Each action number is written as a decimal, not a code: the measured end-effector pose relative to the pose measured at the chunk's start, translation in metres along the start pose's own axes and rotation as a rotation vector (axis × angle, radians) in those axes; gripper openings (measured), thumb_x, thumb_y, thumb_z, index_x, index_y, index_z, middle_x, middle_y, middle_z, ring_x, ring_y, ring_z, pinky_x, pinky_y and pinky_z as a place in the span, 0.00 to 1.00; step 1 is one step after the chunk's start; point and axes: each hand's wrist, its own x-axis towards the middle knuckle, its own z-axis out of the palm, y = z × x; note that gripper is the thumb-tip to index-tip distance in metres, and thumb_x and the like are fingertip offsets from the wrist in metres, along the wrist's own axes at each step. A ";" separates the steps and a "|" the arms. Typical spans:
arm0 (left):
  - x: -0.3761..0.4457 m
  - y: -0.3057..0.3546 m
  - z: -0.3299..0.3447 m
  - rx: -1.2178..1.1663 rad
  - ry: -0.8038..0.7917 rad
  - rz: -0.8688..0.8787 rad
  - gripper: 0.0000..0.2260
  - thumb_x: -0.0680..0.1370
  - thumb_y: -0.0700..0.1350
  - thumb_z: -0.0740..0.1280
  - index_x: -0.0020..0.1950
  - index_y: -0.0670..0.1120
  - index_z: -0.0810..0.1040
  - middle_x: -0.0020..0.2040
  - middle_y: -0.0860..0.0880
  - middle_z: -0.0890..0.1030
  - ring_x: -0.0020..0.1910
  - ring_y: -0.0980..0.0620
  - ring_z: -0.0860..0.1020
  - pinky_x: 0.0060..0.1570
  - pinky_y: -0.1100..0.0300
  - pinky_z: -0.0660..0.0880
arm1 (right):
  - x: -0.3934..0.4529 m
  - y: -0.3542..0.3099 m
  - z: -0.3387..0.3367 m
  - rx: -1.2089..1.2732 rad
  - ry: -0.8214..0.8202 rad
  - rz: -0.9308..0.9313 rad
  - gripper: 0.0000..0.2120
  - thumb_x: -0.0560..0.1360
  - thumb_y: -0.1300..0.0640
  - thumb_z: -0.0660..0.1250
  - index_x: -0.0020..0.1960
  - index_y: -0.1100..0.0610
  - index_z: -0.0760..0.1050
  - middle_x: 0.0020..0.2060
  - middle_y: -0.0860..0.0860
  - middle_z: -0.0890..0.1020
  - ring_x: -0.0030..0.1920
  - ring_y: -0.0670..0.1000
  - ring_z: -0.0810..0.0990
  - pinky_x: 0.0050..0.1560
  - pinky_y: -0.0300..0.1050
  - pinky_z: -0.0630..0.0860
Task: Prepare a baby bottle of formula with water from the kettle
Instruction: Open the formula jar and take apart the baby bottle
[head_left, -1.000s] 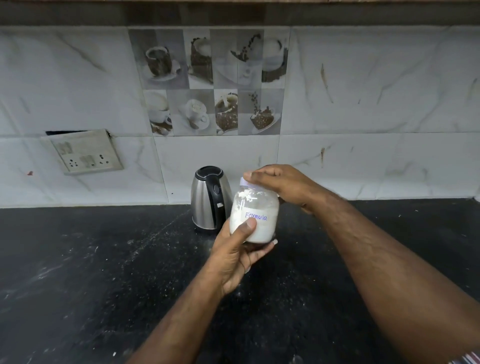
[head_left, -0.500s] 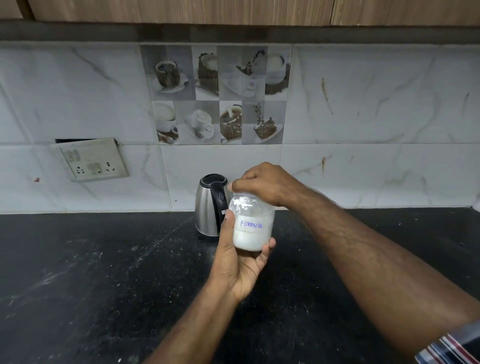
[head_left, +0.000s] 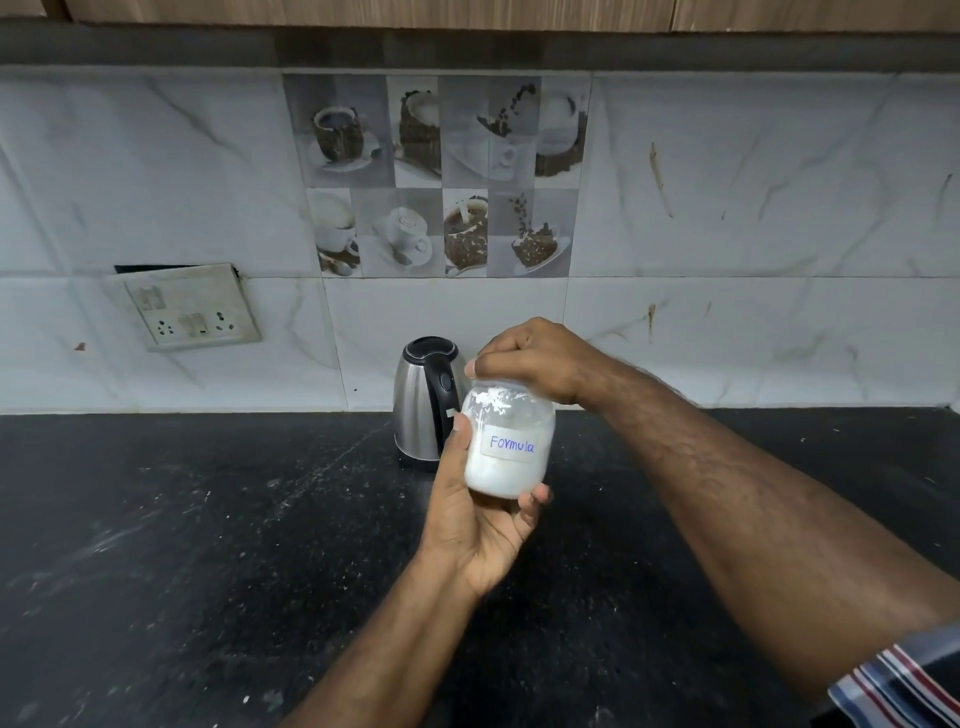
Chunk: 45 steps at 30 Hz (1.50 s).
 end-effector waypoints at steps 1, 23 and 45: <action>-0.001 -0.001 0.001 -0.012 -0.008 -0.010 0.28 0.72 0.66 0.74 0.55 0.42 0.87 0.47 0.38 0.83 0.32 0.43 0.78 0.24 0.61 0.78 | 0.000 0.000 0.000 0.008 -0.009 -0.002 0.10 0.72 0.42 0.75 0.44 0.48 0.88 0.42 0.39 0.87 0.48 0.45 0.85 0.56 0.51 0.81; 0.004 0.003 0.027 -0.129 0.228 -0.042 0.22 0.76 0.61 0.71 0.60 0.46 0.84 0.51 0.40 0.83 0.46 0.40 0.81 0.27 0.59 0.77 | -0.004 -0.009 0.015 -0.126 0.060 0.093 0.15 0.74 0.46 0.69 0.40 0.58 0.83 0.36 0.50 0.83 0.39 0.51 0.78 0.43 0.47 0.74; 0.009 0.018 0.008 -0.126 0.111 -0.101 0.24 0.80 0.64 0.63 0.60 0.46 0.85 0.53 0.39 0.86 0.44 0.38 0.84 0.26 0.60 0.79 | 0.002 -0.008 -0.027 0.163 -0.311 0.095 0.26 0.72 0.45 0.77 0.67 0.42 0.75 0.62 0.49 0.80 0.62 0.51 0.79 0.58 0.51 0.77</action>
